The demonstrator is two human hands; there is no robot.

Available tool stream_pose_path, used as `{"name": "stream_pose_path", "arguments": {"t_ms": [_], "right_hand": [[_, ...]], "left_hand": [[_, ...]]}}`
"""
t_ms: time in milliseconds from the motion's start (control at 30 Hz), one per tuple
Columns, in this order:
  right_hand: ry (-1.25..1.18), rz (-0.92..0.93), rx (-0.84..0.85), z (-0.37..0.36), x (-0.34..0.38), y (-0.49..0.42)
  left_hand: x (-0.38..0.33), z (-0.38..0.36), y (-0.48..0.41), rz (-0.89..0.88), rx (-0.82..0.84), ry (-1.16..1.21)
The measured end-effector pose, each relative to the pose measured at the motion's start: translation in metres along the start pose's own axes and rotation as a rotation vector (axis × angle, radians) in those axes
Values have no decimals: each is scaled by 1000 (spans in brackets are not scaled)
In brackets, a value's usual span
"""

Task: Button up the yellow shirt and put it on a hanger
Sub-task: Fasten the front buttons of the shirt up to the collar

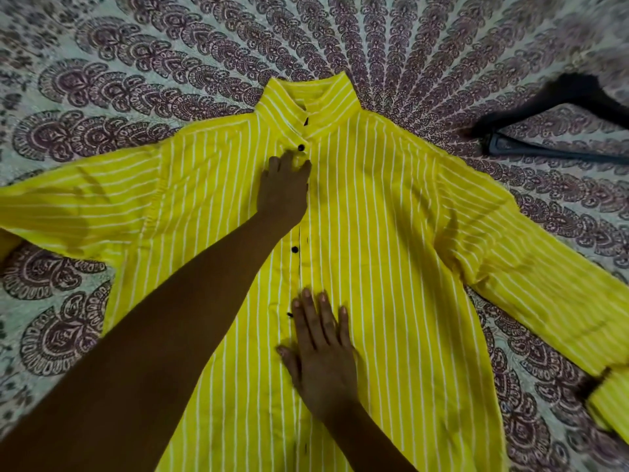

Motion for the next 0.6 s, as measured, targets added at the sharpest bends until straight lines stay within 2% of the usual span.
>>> {"name": "stream_pose_path", "arguments": {"t_ms": [100, 233, 433, 600], "right_hand": [[-19, 16, -14, 1, 0, 0], [-23, 36, -40, 2, 2, 0], [-22, 24, -43, 1, 0, -1], [-35, 20, -73, 0, 0, 5]], "left_hand": [[-5, -3, -12, -18, 15, -41], [-10, 2, -27, -65, 51, 150], [-13, 7, -23, -141, 183, 250], [-18, 9, 45, -221, -47, 232]]}}
Point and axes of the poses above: each hand's wrist, its own y-axis away from the middle knuckle, its own z-axis out of the back of the hand, x = y × z, the point moved 8 cm from there along -y, towards the middle knuckle, and after that the axes turned 9 degrees about x, right-handed, at the moved point
